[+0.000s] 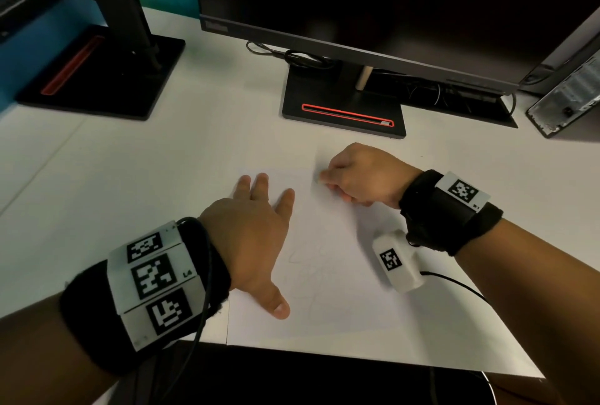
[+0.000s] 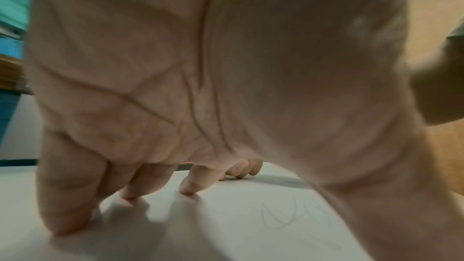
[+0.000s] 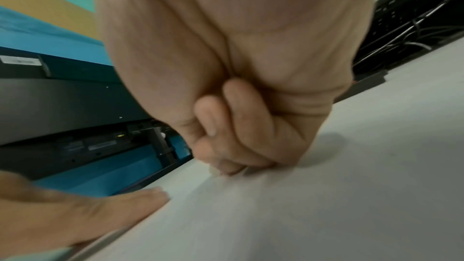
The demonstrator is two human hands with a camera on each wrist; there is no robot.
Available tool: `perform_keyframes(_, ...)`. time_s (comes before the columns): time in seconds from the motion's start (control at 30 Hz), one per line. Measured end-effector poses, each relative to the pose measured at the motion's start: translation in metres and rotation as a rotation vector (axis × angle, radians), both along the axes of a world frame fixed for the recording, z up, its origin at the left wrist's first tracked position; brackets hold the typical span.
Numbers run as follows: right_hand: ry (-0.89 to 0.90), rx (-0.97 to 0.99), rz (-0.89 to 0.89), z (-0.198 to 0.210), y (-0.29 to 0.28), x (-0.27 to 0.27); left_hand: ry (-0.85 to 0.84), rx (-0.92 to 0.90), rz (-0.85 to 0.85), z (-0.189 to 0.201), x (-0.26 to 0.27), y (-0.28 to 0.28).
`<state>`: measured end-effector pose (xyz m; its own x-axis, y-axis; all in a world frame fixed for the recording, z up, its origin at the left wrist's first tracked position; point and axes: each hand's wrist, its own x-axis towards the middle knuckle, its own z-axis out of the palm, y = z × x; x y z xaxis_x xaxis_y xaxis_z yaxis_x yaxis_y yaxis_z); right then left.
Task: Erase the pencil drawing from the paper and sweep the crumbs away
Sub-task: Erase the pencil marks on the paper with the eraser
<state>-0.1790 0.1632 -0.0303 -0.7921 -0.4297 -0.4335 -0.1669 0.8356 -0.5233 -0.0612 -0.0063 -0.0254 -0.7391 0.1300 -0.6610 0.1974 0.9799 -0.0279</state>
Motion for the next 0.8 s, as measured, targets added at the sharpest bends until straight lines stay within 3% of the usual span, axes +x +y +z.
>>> perform_keyframes(0.13,-0.091,0.006,0.069,-0.001,-0.006,0.005,-0.005,0.012,0.013,0.002,0.001,-0.002)
perform_keyframes(0.27,0.011,0.011,-0.001,-0.001,-0.005,-0.001,-0.023,0.020,0.021,0.003,0.002,-0.003)
perform_keyframes(0.37,-0.096,0.026,0.082,0.000,-0.011,0.007,-0.030,0.027,0.021,0.003,0.003,-0.004)
perform_keyframes(0.53,0.038,0.033,0.013,0.001,-0.009,0.001,-0.028,0.032,0.012,0.003,0.003,-0.006)
perform_keyframes(0.63,-0.096,0.032,0.096,0.001,-0.014,0.012,-0.021,0.031,0.006,0.002,0.002,-0.006)
perform_keyframes(0.73,0.003,0.018,0.018,0.001,-0.011,0.004,-0.024,0.031,0.011,0.002,0.003,-0.006)
perform_keyframes(0.8,0.018,0.031,0.060,0.000,-0.014,0.006,-0.019,0.026,0.010,0.002,0.003,-0.006)
